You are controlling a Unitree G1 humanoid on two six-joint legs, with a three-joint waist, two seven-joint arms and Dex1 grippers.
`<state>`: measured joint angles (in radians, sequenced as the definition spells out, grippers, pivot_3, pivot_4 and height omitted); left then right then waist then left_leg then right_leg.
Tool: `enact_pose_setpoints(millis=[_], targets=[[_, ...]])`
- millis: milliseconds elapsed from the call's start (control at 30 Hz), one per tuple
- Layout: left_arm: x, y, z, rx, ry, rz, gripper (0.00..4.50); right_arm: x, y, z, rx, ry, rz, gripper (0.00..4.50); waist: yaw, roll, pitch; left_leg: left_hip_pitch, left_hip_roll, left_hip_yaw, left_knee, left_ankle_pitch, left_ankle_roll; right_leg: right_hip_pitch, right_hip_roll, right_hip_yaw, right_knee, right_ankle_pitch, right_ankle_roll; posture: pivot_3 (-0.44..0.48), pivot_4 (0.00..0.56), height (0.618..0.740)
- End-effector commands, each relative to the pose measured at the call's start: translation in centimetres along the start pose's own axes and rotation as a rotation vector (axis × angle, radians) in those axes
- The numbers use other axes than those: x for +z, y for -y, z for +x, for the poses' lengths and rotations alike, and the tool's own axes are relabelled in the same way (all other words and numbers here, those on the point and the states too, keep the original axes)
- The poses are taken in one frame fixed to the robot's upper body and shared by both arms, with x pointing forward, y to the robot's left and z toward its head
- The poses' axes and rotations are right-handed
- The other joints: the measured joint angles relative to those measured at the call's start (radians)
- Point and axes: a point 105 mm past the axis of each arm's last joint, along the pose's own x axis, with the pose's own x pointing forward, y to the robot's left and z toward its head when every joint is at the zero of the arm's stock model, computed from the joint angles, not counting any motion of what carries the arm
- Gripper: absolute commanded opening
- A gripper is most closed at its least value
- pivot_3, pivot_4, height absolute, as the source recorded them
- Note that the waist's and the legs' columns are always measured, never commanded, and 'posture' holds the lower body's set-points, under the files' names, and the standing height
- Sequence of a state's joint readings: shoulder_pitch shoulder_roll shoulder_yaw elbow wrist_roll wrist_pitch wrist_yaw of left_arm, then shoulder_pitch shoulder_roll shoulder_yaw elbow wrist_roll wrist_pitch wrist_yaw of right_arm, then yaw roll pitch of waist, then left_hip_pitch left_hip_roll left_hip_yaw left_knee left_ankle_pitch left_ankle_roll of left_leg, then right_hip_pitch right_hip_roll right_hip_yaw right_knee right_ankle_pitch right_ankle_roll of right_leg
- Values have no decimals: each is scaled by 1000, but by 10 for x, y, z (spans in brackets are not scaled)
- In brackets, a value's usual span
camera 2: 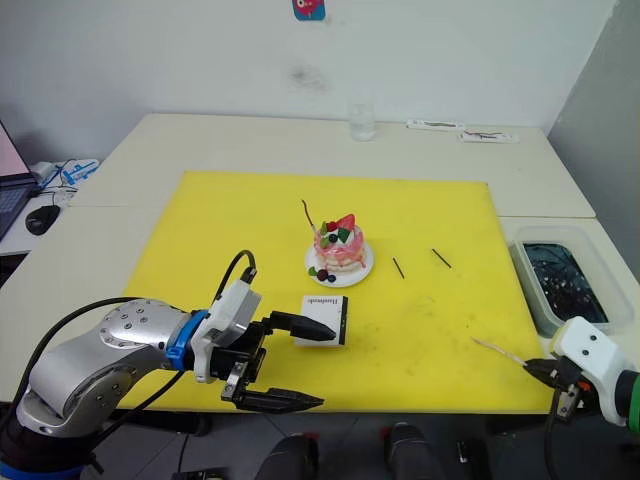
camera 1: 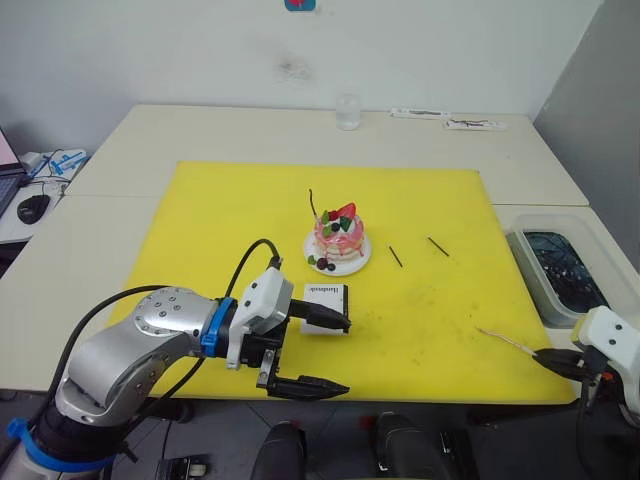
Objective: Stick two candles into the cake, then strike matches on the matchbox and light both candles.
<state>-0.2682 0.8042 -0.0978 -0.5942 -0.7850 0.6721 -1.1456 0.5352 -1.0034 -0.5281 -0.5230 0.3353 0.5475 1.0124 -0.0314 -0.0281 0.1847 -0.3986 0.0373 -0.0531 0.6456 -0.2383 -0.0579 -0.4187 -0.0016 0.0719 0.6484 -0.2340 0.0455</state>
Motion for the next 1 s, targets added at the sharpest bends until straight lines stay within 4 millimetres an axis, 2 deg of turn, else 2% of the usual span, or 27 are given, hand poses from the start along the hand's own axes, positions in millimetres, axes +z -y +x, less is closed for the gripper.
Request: enact_pose_setpoints(millis=[33,133,233,433,533,700,767,900,1000], targets=[[9,6,6,-45,16,42,4500,1,0,-2,23,-2,-31,54,0,0,0,0,0,0,0,0,0,0,0,0,0,0,0,0,150,740],[11,5,10,-65,15,74,4500,2,-2,-1,37,-2,-15,54,0,0,0,0,0,0,0,0,0,0,0,0,0,0,0,0,150,740],[13,3,14,-63,16,105,4500,4,0,-2,34,-4,-27,658,0,0,0,0,0,0,0,0,0,0,0,0,0,0,0,0,150,740],[16,-1,20,-54,27,163,4500,11,3,-13,42,-35,-84,2797,1,0,0,0,0,0,0,0,0,1,0,0,0,0,1,0,150,740],[15,-1,23,-52,24,173,4500,21,6,-21,45,-67,-124,3907,0,0,0,0,-1,0,0,0,0,1,0,1,0,1,1,0,150,740],[9,0,27,-53,-14,206,4500,38,12,-21,34,-142,-92,3907,-1,0,0,2,-1,0,0,0,0,4,0,1,0,1,1,0,150,740],[8,1,30,-54,-22,221,4500,38,15,-22,17,-227,-85,3907,0,0,0,3,-1,0,1,0,0,5,0,1,0,1,1,0,150,740],[7,2,37,-55,-19,234,4500,43,18,-18,40,-301,-31,3907,1,0,0,3,-1,-1,1,0,0,5,0,0,-1,1,1,0,150,740],[6,3,43,-54,-16,242,4500,39,20,-12,81,-355,-46,3907,0,0,0,2,-1,-1,0,0,0,5,-1,0,-1,1,1,0,150,740]])
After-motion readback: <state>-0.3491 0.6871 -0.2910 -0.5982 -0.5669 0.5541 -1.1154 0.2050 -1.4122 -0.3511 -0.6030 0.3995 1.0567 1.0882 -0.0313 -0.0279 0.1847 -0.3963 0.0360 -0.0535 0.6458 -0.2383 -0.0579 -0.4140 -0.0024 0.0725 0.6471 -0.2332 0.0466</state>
